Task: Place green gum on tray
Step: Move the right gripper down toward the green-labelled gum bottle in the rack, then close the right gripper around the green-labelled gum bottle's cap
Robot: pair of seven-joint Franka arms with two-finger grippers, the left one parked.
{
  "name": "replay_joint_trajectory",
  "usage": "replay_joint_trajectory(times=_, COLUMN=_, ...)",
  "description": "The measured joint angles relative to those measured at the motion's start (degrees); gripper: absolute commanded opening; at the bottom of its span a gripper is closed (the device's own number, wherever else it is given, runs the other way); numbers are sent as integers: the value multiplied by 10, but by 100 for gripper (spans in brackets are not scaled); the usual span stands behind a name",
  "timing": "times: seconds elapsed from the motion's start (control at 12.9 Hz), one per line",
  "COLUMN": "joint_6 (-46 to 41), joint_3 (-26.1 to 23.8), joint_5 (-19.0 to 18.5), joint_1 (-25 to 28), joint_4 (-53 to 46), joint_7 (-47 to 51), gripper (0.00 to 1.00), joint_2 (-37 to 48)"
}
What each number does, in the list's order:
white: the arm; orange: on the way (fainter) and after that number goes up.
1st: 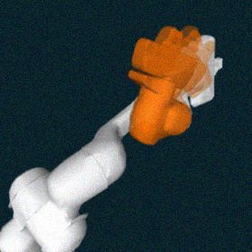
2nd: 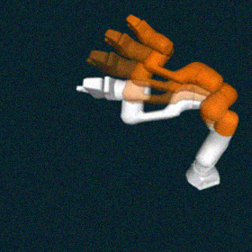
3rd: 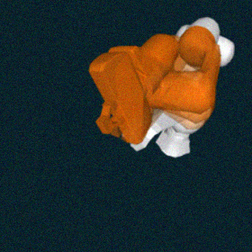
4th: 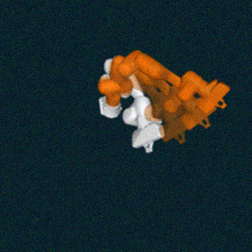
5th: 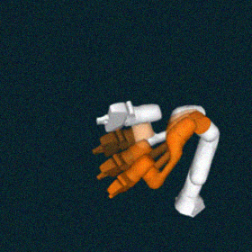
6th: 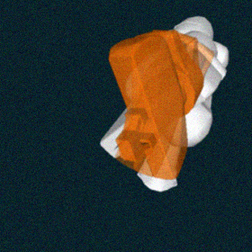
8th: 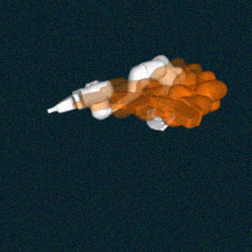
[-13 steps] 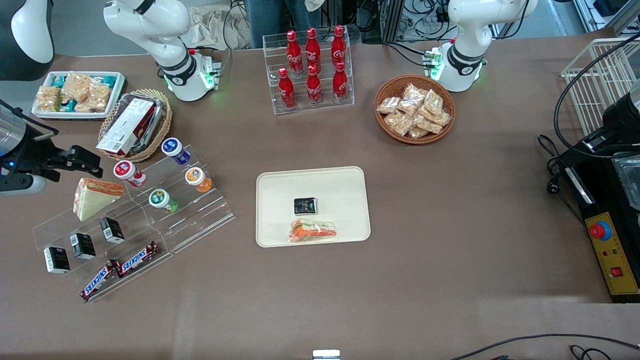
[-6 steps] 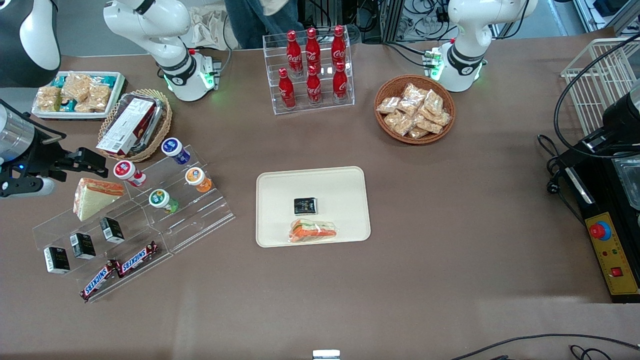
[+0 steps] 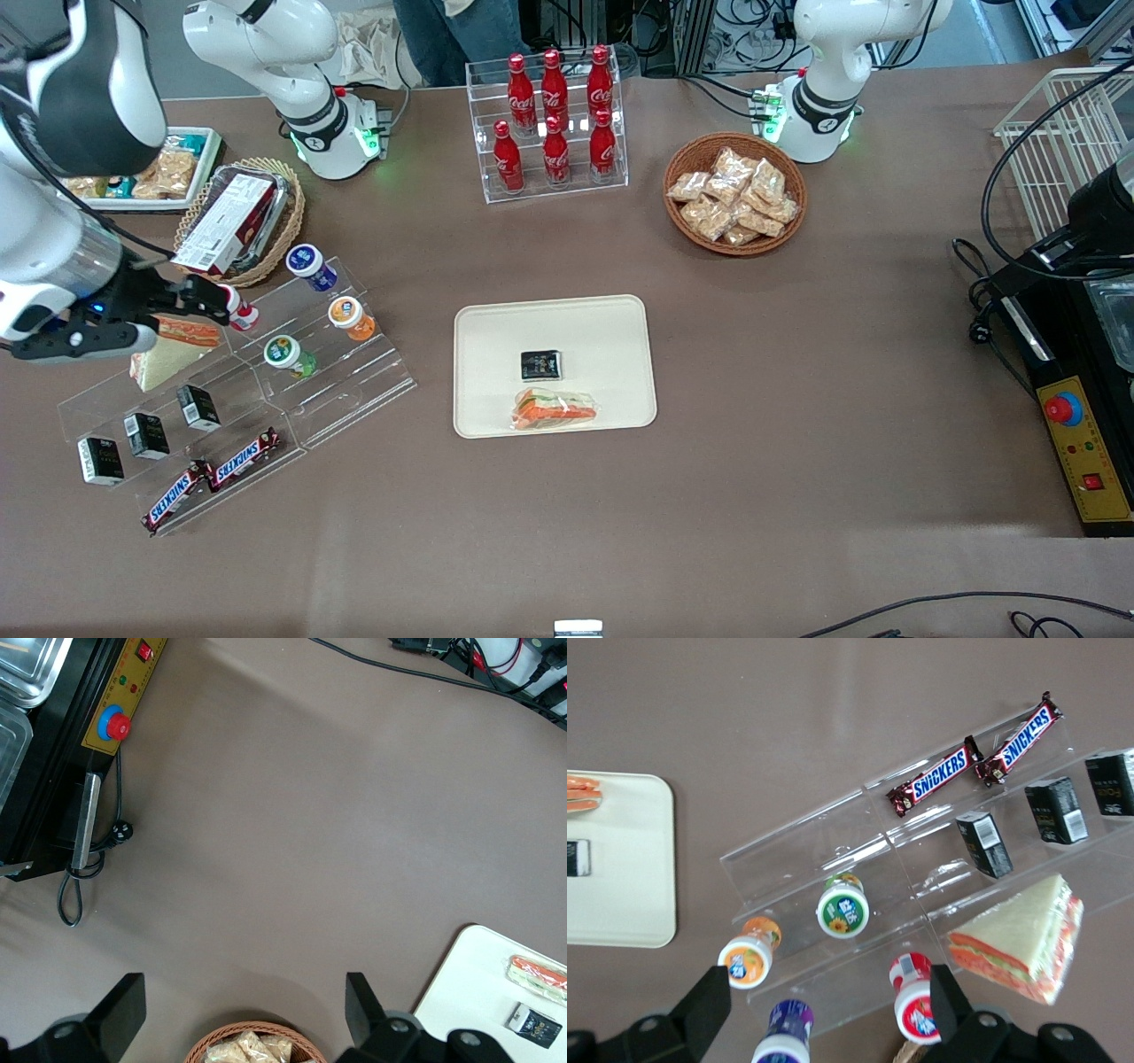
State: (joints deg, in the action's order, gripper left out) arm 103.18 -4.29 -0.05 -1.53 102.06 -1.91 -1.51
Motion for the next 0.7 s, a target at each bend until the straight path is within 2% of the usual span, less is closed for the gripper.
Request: replay_joint_trajectory(times=0.7, joint_6=138, joint_3=1, joint_5=0, joint_1=-1, joint_4=152, joint_7=0, gripper=100, joint_2=-2)
